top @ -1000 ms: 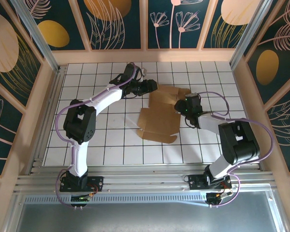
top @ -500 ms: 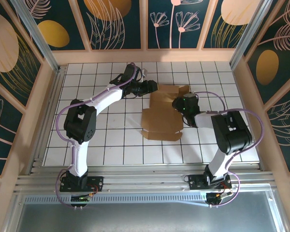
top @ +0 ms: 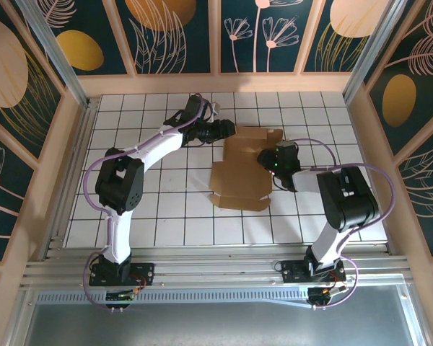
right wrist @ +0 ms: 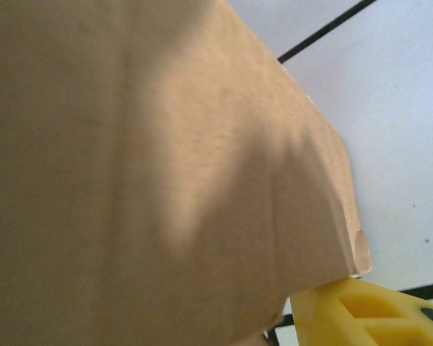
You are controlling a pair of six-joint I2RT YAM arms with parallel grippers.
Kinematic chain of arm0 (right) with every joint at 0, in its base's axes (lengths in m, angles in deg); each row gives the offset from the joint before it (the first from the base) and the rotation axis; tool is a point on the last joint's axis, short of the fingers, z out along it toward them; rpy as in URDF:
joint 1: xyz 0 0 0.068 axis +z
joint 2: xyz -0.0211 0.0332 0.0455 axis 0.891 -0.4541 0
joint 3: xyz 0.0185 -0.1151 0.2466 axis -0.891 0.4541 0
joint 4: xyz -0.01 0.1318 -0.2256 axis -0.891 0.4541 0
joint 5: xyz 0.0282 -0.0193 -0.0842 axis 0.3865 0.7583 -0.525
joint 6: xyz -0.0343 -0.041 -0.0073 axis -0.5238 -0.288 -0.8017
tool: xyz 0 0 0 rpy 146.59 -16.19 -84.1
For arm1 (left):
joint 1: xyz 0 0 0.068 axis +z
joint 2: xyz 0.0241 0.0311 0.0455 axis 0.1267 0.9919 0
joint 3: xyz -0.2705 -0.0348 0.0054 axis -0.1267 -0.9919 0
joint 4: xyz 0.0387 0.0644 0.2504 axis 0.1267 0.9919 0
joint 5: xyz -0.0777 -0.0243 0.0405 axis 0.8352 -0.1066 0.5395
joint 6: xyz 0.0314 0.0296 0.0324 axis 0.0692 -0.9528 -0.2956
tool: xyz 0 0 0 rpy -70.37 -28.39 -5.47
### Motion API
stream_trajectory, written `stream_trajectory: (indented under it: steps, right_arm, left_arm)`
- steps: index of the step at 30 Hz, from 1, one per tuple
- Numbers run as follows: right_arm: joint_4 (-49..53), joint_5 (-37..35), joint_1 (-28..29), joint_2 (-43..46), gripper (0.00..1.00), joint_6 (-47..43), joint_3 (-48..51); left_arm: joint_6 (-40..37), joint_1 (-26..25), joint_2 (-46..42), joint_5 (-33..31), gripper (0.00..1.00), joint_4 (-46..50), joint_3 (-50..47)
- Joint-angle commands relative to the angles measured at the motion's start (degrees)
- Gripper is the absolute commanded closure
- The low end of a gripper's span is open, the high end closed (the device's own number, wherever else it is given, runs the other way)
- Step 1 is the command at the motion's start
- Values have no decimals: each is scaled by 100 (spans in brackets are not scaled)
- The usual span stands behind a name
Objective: Fold the paper box
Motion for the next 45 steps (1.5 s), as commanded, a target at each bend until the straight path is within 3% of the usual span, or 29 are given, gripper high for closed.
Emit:
stream_trajectory:
  steps: [1,9,14,18,20,23,27,32,45]
  right_arm:
    - [-4,87,3,469,48,-166,-14]
    - [99,564,-61,433,47,-340,-253]
    - [789,-115,-218,526,37,-180,-267]
    - [569,1303,-694,137,34,-337,-293]
    - [774,1595,-790,-139,33,-439,-547]
    - [700,1576,-792,-249,31,-517,-668]
    - [783,984,-788,-286,26,-516,-748]
    - [310,813,-799,-401,23,-653,-720]
    - [-1189,1681,-815,-908,27,-745,-584]
  left_arm:
    - [6,-54,46,27,40,162,122]
    - [-15,-66,52,18,40,153,120]
    - [-2,-82,47,-25,40,153,123]
    - [0,-85,84,-12,40,160,163]
    - [-20,-100,83,-7,39,187,201]
    - [-35,-100,51,-37,39,205,175]
    - [-59,-102,33,-51,39,223,176]
    - [-70,-109,29,-47,39,239,170]
    - [-114,-109,17,-60,39,276,144]
